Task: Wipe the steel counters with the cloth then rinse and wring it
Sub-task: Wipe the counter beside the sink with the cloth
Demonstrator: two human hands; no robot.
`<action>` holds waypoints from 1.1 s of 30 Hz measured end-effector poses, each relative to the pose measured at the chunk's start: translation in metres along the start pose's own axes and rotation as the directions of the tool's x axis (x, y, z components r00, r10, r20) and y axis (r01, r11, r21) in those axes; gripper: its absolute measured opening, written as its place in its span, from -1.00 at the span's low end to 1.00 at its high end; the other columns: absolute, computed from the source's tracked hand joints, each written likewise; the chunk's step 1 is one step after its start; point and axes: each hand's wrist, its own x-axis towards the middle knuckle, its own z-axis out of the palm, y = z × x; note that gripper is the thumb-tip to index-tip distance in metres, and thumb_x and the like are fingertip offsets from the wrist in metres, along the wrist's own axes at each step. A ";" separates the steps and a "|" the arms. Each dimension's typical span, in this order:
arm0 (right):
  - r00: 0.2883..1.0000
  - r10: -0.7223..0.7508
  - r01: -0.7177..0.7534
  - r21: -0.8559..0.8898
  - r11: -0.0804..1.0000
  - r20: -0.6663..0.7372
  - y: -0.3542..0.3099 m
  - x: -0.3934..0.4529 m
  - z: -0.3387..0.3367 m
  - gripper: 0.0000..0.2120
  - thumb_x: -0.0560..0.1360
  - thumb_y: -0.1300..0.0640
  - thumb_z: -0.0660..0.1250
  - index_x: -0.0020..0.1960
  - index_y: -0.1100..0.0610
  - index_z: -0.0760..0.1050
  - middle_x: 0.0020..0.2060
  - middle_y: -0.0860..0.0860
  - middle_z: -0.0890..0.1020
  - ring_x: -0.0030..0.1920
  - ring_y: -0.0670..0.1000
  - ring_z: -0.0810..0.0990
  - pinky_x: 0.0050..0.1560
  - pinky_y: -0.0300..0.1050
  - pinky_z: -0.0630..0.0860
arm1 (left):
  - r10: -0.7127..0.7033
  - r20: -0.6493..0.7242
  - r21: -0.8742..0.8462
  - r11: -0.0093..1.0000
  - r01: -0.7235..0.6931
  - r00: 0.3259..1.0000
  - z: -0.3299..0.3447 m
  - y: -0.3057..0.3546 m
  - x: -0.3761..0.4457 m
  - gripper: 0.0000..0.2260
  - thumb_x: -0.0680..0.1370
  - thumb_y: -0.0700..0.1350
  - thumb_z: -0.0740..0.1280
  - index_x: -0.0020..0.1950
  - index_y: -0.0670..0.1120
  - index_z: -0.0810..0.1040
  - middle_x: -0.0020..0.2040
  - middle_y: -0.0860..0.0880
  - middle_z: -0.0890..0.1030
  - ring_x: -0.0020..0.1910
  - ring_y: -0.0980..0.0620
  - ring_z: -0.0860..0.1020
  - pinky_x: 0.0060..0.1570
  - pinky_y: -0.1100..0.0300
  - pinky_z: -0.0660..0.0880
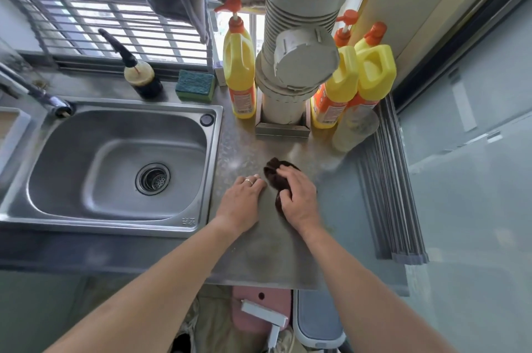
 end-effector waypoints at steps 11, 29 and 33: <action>0.986 0.164 -0.156 0.242 0.958 -0.013 -0.033 -0.065 -0.002 -0.73 0.36 0.20 0.24 -0.10 0.04 0.70 -0.11 -0.14 0.71 -0.01 -0.10 0.63 0.15 -0.13 0.52 | -0.021 -0.027 -0.150 0.989 0.017 0.999 0.010 -0.003 -0.031 -0.32 0.50 -0.39 0.14 0.62 -0.15 0.10 0.61 -0.06 0.21 0.61 0.02 0.08 0.53 0.18 0.09; 0.947 0.272 -0.305 -0.216 0.928 -0.168 0.043 -0.127 -0.064 -0.35 0.47 -0.03 0.08 0.53 0.14 0.35 0.55 0.03 0.34 0.58 0.02 0.22 0.60 0.14 0.07 | -0.063 -0.176 -0.277 0.961 0.012 0.982 0.027 0.000 -0.055 -0.55 0.49 -0.39 0.16 0.35 -0.09 0.31 0.10 -0.09 0.51 0.09 -0.16 0.48 0.03 0.06 0.36; 0.981 0.165 -0.186 -0.242 0.952 -0.104 0.022 -0.128 -0.037 -0.34 0.50 0.00 0.10 0.57 0.17 0.28 0.58 0.05 0.30 0.60 0.04 0.18 0.61 0.10 0.07 | -0.075 -0.262 -0.197 0.980 0.023 0.962 0.035 -0.019 -0.061 -0.58 0.49 -0.37 0.23 0.29 -0.04 0.33 0.09 -0.08 0.53 0.08 -0.16 0.50 0.05 0.03 0.40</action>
